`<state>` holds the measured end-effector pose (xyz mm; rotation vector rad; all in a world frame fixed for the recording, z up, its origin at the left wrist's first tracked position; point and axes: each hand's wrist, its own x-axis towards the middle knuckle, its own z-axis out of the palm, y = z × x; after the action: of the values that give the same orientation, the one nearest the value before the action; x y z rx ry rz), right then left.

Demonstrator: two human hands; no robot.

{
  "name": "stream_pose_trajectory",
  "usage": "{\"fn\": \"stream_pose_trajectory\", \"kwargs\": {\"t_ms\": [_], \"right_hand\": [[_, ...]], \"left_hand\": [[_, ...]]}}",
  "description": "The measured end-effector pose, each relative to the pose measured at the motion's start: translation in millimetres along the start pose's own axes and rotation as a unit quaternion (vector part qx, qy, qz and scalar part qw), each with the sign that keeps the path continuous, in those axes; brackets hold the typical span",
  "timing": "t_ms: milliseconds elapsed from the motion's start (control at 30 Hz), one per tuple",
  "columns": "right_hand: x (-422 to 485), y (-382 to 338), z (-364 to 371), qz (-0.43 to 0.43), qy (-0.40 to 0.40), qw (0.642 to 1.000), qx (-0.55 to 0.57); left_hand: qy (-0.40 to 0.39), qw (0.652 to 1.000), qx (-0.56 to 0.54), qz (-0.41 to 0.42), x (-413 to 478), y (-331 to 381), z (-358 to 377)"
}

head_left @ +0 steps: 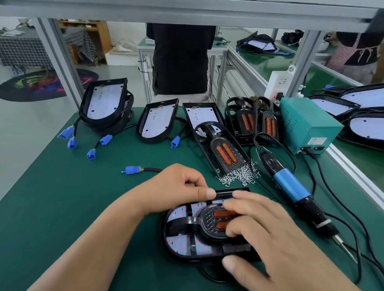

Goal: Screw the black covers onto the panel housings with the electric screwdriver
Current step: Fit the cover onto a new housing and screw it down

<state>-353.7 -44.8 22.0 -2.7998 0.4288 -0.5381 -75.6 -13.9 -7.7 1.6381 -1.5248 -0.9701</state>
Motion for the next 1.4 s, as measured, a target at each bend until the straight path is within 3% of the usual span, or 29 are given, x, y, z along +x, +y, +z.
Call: {"fn": "stream_pose_trajectory", "kwargs": {"t_ms": [300,500,733,967,1100,1200,1233,1300,1333,1400], "right_hand": [[36,20,-15,-0.010,-0.142,0.990,-0.008],[52,23,-21,-0.051,-0.180,0.982,-0.036],[47,21,-12,-0.088,-0.133,0.980,-0.117],[45,32,1,-0.081,-0.112,0.989,-0.055],[38,39,5,-0.050,-0.084,0.995,0.024],[27,46,0,0.061,0.001,0.986,0.157],[25,52,-3,0.103,0.057,0.982,0.145],[20,74,-12,0.191,0.135,0.972,0.014],[16,85,-17,0.242,0.127,0.960,-0.059],[7,106,-23,0.316,0.037,0.933,-0.167]], "left_hand": [[-0.014,1.000,-0.020,0.004,-1,3,-1],[-0.021,0.999,-0.045,-0.002,-2,2,-1],[-0.022,0.998,-0.063,-0.008,-2,3,-2],[-0.017,1.000,-0.013,-0.002,-2,7,0],[-0.014,1.000,-0.006,-0.007,-2,8,1],[-0.017,1.000,0.005,-0.005,-2,8,0],[-0.018,1.000,0.006,-0.006,-2,7,0],[-0.020,1.000,0.002,-0.007,-2,6,-2],[-0.021,1.000,0.001,-0.008,-2,4,-2],[-0.021,1.000,0.000,-0.009,0,2,-1]]}}
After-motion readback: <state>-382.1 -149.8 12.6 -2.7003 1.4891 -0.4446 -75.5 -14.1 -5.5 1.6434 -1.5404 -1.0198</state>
